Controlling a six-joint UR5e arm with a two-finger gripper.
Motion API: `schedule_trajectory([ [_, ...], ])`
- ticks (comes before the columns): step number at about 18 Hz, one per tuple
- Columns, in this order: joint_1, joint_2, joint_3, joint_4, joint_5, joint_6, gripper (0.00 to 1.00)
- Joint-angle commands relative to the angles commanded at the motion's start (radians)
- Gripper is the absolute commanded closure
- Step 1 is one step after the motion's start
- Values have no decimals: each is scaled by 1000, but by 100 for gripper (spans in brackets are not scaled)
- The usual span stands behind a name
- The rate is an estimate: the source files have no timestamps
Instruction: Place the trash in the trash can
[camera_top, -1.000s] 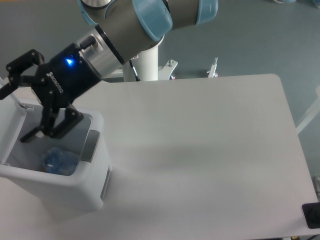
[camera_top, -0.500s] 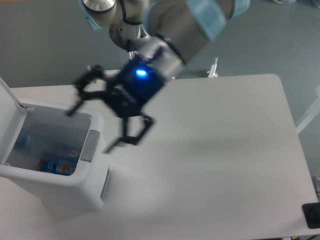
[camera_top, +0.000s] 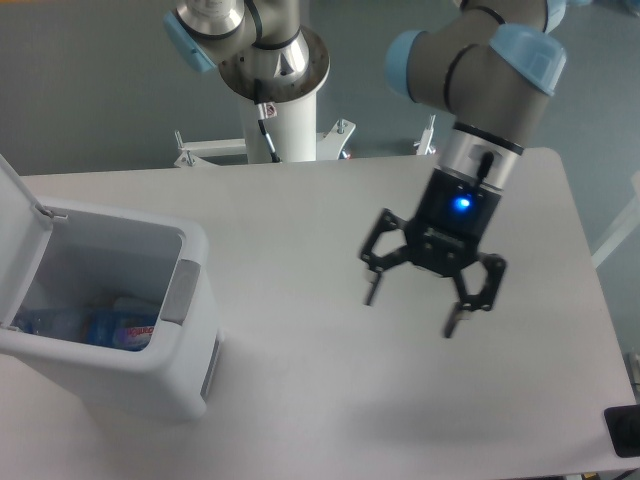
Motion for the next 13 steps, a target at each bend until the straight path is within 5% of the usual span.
schedule_trajectory([
  [9,-20,15,-48,-41,408,167,0],
  [13,-52,9,-75,-43,482,226,0],
])
